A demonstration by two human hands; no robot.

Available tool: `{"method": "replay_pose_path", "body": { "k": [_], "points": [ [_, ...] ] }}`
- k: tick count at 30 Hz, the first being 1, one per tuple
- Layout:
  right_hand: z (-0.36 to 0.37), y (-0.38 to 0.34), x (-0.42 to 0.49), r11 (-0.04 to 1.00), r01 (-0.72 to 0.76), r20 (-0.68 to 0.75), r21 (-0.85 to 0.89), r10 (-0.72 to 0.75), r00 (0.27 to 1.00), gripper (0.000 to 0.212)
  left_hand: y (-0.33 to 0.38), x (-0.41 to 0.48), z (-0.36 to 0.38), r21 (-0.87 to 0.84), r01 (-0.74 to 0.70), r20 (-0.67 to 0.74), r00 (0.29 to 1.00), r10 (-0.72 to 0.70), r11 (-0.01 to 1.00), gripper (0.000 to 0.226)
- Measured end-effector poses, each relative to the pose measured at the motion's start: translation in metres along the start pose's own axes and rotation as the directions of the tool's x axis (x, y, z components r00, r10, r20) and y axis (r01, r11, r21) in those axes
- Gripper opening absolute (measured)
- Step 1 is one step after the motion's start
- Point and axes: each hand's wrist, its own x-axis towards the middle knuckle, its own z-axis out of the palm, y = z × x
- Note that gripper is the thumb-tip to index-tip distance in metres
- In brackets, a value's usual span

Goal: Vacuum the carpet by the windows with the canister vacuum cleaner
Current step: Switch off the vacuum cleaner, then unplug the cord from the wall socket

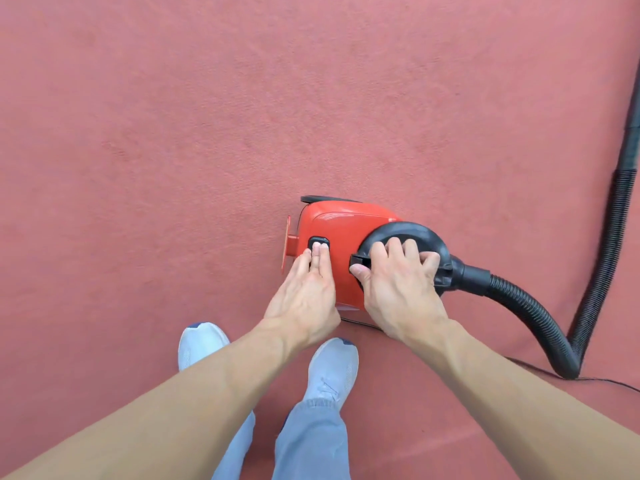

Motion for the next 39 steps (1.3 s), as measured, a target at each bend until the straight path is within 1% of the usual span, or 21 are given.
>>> {"method": "replay_pose_path", "body": {
  "k": [3, 6, 8, 9, 10, 11, 13, 14, 17, 19, 21, 23, 24, 26, 29, 31, 34, 37, 39],
  "points": [
    [0.001, 0.0, 0.001, 1.0, -0.001, -0.036, 0.004, 0.001, 0.999, 0.041, -0.001, 0.006, 0.005, 0.081, 0.001, 0.014, 1.0, -0.002, 0.997, 0.082],
    [0.001, 0.0, 0.001, 1.0, 0.008, -0.006, -0.022, -0.008, 1.0, 0.042, -0.001, 0.007, 0.002, 0.112, -0.014, 0.051, 0.999, 0.008, 0.994, 0.084],
    [-0.002, 0.0, 0.0, 0.999, 0.013, 0.038, -0.04, -0.011, 0.999, 0.044, -0.003, 0.006, -0.008, 0.041, -0.002, 0.101, 0.995, -0.002, 0.999, 0.081],
    [-0.006, 0.0, 0.001, 0.999, 0.006, 0.075, -0.051, -0.002, 0.997, 0.045, -0.005, 0.006, -0.017, -0.032, 0.034, 0.129, 0.991, -0.03, 0.999, 0.075],
    [-0.013, -0.002, 0.003, 0.998, -0.005, 0.143, -0.059, 0.013, 0.99, 0.044, -0.01, 0.005, -0.028, -0.096, 0.062, 0.143, 0.988, -0.048, 0.993, 0.062],
    [-0.02, -0.004, 0.005, 0.998, -0.023, 0.231, -0.065, 0.037, 0.972, 0.043, -0.015, 0.001, -0.039, -0.124, 0.068, 0.131, 0.99, -0.052, 0.99, 0.046],
    [-0.038, -0.01, 0.007, 0.997, -0.06, 0.366, -0.056, 0.076, 0.928, 0.041, -0.024, -0.011, -0.059, -0.048, 0.049, 0.097, 0.994, -0.044, 0.998, 0.017],
    [-0.048, -0.013, 0.006, 0.997, -0.053, 0.403, -0.06, 0.073, 0.912, 0.04, -0.027, -0.021, -0.069, 0.0, 0.028, 0.082, 0.996, -0.028, 1.0, 0.013],
    [-0.087, -0.019, 0.0, 0.999, -0.008, 0.418, -0.044, 0.025, 0.908, 0.037, -0.03, -0.055, -0.105, 0.067, 0.006, 0.086, 0.996, -0.012, 0.998, 0.022],
    [-0.125, -0.019, -0.009, 0.999, -0.043, 0.41, 0.024, 0.029, 0.912, 0.035, -0.024, -0.081, -0.138, 0.145, -0.006, 0.117, 0.993, -0.011, 0.989, 0.026],
    [-0.172, -0.014, -0.015, 0.993, -0.086, 0.437, 0.081, 0.042, 0.899, 0.033, -0.011, -0.102, -0.175, 0.251, -0.012, 0.143, 0.989, -0.025, 0.968, 0.029],
    [-0.225, -0.002, -0.02, 0.982, -0.138, 0.478, 0.132, 0.059, 0.876, 0.033, 0.01, -0.121, -0.214, 0.344, -0.04, 0.138, 0.99, -0.009, 0.938, 0.03],
    [-0.251, 0.004, -0.024, 0.974, -0.166, 0.483, 0.154, 0.073, 0.873, 0.032, 0.022, -0.131, -0.234, 0.364, -0.048, 0.118, 0.993, 0.005, 0.93, 0.03],
    [-0.306, 0.019, -0.032, 0.959, -0.208, 0.444, 0.191, 0.104, 0.89, 0.029, 0.046, -0.153, -0.275, 0.384, -0.055, 0.052, 0.998, 0.037, 0.922, 0.028],
    [-0.387, 0.037, -0.057, 0.935, -0.243, 0.34, 0.259, 0.148, 0.929, 0.031, 0.088, -0.201, -0.332, 0.432, -0.064, -0.039, 0.995, 0.089, 0.899, 0.026],
    [-0.44, 0.044, -0.084, 0.927, -0.244, 0.28, 0.286, 0.163, 0.946, 0.032, 0.119, -0.242, -0.363, 0.462, -0.066, -0.076, 0.991, 0.114, 0.885, 0.028],
    [-0.514, 0.055, -0.137, 0.935, -0.228, 0.204, 0.27, 0.176, 0.963, 0.032, 0.166, -0.308, -0.403, 0.521, -0.084, -0.111, 0.98, 0.166, 0.849, 0.027],
    [-0.579, 0.073, -0.192, 0.925, -0.241, 0.11, 0.294, 0.218, 0.97, 0.031, 0.211, -0.371, -0.445, 0.55, -0.099, -0.187, 0.953, 0.237, 0.83, 0.026],
    [-0.615, 0.088, -0.228, 0.904, -0.264, 0.05, 0.337, 0.263, 0.963, 0.03, 0.235, -0.41, -0.473, 0.564, -0.112, -0.261, 0.916, 0.306, 0.818, 0.028]
  ]
}}
